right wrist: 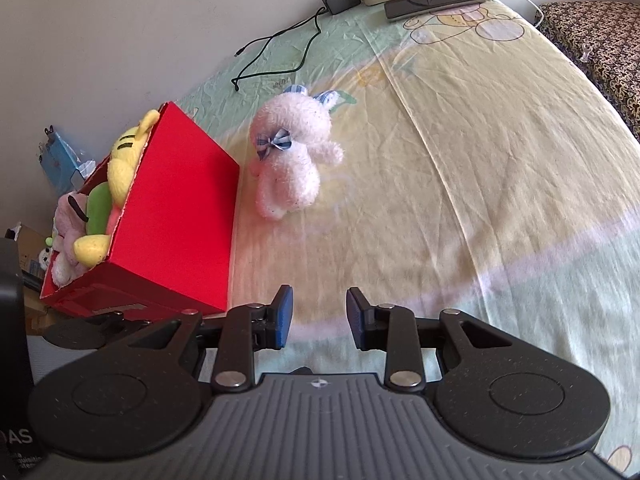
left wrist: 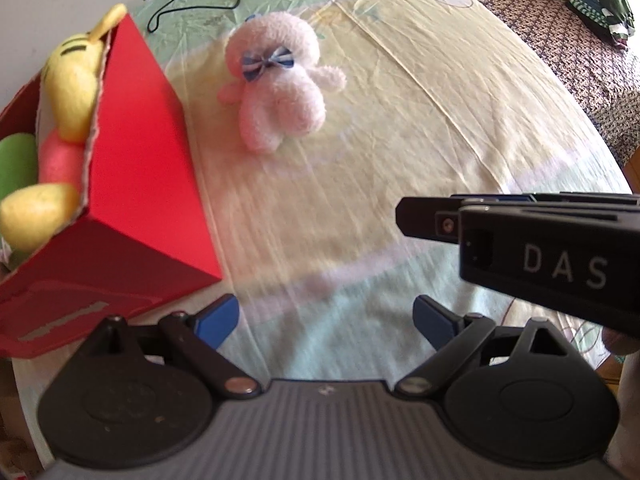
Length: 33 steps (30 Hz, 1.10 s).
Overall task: Organize objects
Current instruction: 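Move the right gripper across the bed to the white bunny with blue bow, then close the right gripper on the white bunny's body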
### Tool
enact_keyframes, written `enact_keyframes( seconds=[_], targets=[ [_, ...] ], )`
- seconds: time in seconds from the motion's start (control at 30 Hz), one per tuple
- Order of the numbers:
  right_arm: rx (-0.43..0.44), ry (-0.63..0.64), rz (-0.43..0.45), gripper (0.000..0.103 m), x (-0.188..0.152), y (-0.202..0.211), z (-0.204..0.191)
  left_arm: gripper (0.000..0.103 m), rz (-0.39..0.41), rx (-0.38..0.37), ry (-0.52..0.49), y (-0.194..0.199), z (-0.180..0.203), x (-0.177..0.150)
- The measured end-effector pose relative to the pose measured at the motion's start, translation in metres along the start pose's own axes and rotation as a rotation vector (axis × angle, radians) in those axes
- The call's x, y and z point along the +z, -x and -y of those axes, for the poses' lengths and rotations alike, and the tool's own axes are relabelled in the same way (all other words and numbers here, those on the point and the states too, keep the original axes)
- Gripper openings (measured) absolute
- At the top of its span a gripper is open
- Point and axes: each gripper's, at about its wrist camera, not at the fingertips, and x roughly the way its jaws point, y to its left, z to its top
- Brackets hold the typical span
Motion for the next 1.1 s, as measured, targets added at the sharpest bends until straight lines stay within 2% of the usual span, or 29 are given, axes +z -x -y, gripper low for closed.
enact_keyframes(
  seconds=[0.37,0.57,0.77,1.1],
  targets=[
    [0.015,-0.02,-0.036,0.033,0.01,-0.01,0.022,0.094,-0.02,-0.008,0.016,-0.014,0.01,0.009],
    [0.034,-0.026,-0.043,0.033,0.032,-0.02,0.032,0.094,-0.001,-0.027,0.028,-0.022,0.005,0.012],
    [0.064,0.027,-0.052,0.039,0.064,-0.044,0.028,0.094,0.066,-0.012,-0.009,-0.025,0.007,0.016],
    [0.175,-0.002,-0.129,0.044,0.1,-0.1,0.017,0.094,0.086,-0.057,-0.016,-0.029,0.002,0.022]
  ],
)
